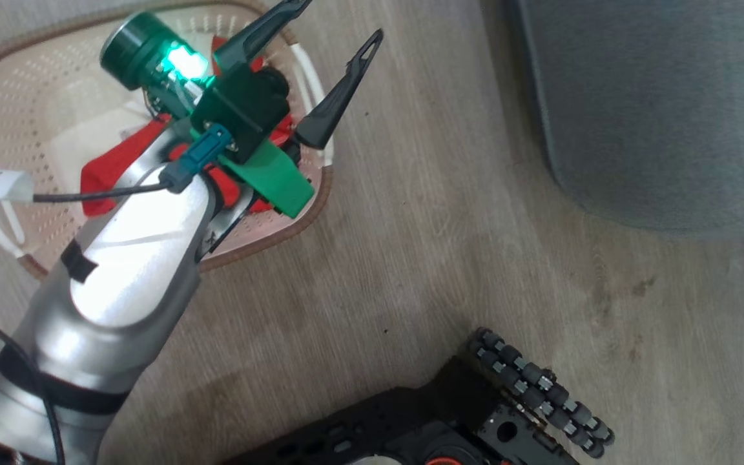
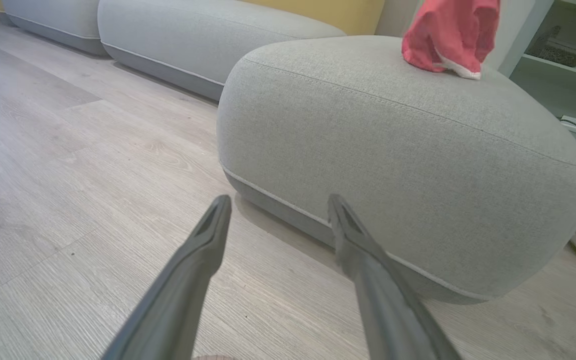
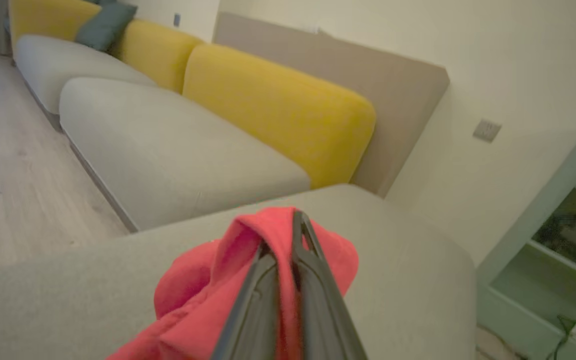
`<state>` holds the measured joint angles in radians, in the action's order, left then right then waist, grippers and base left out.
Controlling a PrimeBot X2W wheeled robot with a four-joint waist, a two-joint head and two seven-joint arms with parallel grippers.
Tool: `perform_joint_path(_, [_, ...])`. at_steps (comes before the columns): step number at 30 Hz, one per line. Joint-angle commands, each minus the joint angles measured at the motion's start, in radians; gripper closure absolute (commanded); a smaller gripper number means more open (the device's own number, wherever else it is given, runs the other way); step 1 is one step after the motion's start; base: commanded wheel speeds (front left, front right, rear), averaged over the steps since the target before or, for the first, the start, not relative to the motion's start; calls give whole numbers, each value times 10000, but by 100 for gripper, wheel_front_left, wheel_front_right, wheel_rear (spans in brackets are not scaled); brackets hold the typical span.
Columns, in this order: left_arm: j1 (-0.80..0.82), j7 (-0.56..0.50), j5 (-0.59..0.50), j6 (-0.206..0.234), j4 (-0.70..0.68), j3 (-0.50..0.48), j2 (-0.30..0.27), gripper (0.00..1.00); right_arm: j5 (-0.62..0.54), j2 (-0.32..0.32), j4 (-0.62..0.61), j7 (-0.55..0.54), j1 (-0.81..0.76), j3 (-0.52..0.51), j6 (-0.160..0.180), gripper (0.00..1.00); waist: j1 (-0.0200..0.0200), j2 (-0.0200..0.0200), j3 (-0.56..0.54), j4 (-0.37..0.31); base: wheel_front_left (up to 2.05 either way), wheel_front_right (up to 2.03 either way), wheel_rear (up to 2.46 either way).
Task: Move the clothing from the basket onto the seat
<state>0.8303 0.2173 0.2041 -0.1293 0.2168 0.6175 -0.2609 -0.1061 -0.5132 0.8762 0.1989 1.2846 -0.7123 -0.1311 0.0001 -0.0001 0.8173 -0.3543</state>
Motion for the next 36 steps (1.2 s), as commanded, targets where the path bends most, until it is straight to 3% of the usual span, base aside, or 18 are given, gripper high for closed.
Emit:
perform_joint_path(1, [244, 47, 33, -13, -417, -130, -177, 0, -62, -311, -215, -47, 160, -168, 4, 100, -1, 1, 126, 115, 0, 0, 0])
perform_joint_path(9, [553, 87, 167, -13, -540, 134, -142, 0, -319, 185, 1068, -45, -183, -452, 4, 100, -1, 1, 77, 189, 0, 0, 0])
perform_joint_path(10, [564, 101, 187, -13, -511, 163, -123, 0, -314, 202, 1163, 51, -210, -412, 4, 61, -1, 1, 21, 202, 0, 0, 0])
perform_joint_path(11, [566, 119, 212, -13, -473, 196, -101, 0, -351, 201, 1253, 137, -248, -299, 4, 6, -1, 1, -51, 220, 0, 0, 0])
perform_joint_path(12, [563, 138, 243, -13, -424, 224, -79, 0, -356, 193, 1340, 218, -275, -209, 4, 0, -1, 1, -131, 238, 0, 0, 0])
perform_joint_path(21, [285, 399, 501, 0, 247, 341, 411, 0, 169, 76, 1663, 614, -877, 1449, 4, 0, -1, 1, -1565, 479, 0, 0, 0])
perform_joint_path(36, [-1152, 442, 682, 6, 514, -121, 1209, 0, 1506, 510, -116, 627, -2685, 4204, 4, 0, -1, 1, -4452, 1050, 0, 0, 0])
